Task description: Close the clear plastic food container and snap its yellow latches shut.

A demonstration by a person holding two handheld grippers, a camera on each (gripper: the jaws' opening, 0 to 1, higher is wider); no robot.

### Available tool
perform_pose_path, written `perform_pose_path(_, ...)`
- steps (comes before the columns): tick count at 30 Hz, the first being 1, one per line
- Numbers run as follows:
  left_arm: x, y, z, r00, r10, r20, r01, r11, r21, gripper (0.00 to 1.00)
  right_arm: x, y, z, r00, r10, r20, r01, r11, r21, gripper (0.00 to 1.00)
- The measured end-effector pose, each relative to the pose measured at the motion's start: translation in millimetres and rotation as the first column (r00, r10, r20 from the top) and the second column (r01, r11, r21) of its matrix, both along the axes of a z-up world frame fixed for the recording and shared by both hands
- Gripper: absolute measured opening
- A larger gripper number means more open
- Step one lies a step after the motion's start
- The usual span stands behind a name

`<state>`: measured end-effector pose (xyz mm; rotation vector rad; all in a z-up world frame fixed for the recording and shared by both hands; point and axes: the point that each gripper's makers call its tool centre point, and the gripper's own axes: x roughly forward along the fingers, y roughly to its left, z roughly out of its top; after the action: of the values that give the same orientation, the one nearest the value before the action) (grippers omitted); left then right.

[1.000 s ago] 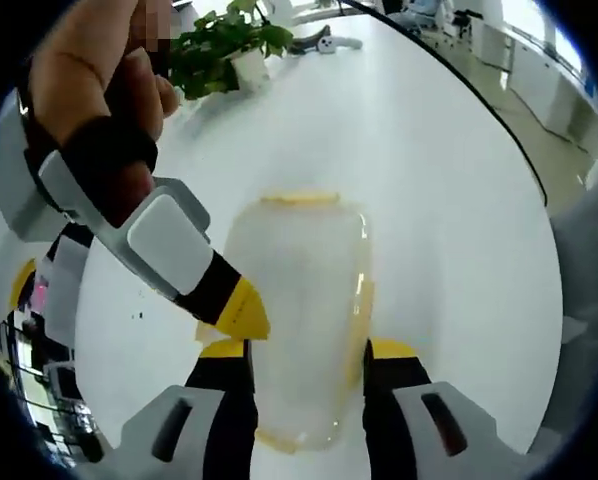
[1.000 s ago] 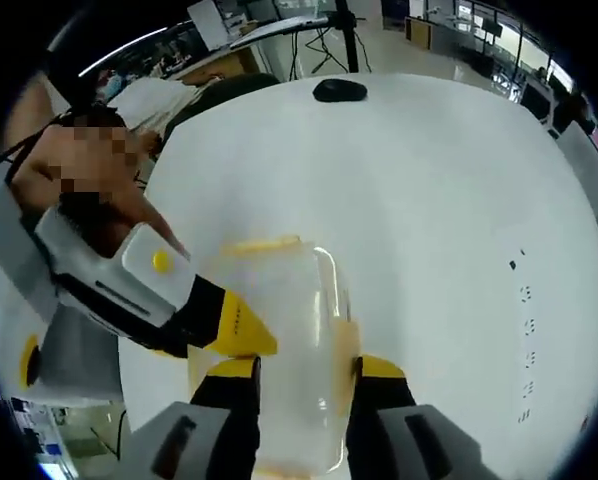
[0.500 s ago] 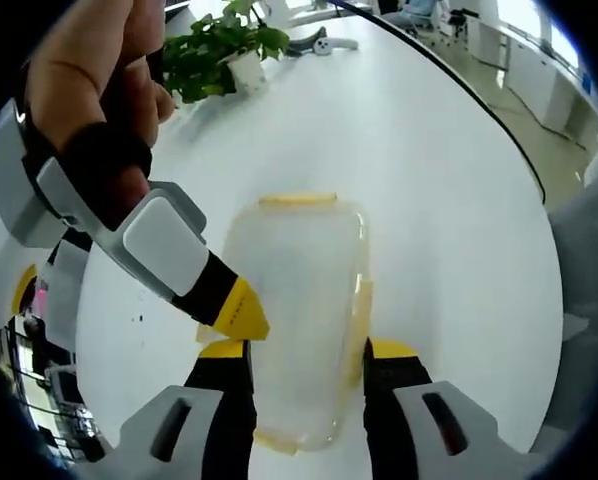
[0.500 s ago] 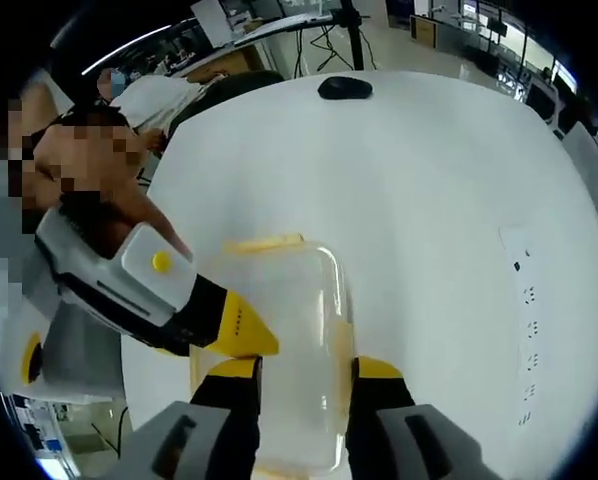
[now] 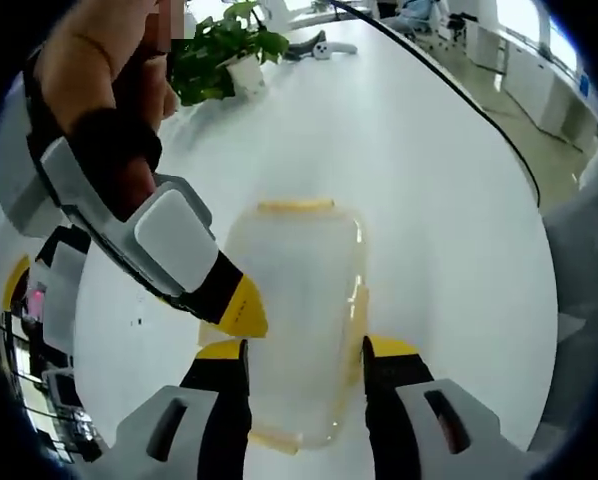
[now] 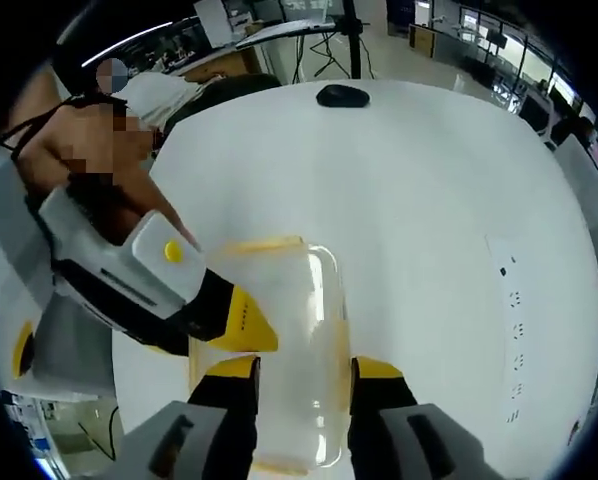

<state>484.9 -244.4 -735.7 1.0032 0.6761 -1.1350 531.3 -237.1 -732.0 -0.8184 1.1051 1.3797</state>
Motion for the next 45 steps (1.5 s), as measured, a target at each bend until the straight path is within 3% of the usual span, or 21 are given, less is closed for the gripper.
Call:
perform_pose_path(14, -7.4, 0.3, 9.2, 0.998, -0.062, -0.018, 0.062, 0.998, -0.002, 0.45, -2.4, -10.0, 10.8, 0.999, 0.000, 0.041, 0.001, 1.000, -0.008, 0.40)
perform_pose_path(31, 3.5, 14.1, 18.7, 0.998, -0.048, -0.028, 0.048, 0.999, -0.002, 0.50, -21.5, -20.5, 18.1, 0.998, 0.017, 0.055, -0.017, 1.000, -0.008, 0.54)
perform_pose_path(35, 4.8, 17.4, 19.0, 0.998, -0.047, -0.033, 0.047, 0.999, 0.005, 0.51, -23.9, -28.7, 17.2, 0.998, 0.009, 0.060, -0.008, 1.000, -0.018, 0.53)
perform_pose_path(45, 13.3, 27.4, 20.4, 0.999, -0.026, -0.048, 0.026, 1.000, 0.001, 0.60, -33.9, -37.3, 16.4, 0.996, 0.019, 0.081, -0.018, 1.000, -0.018, 0.58)
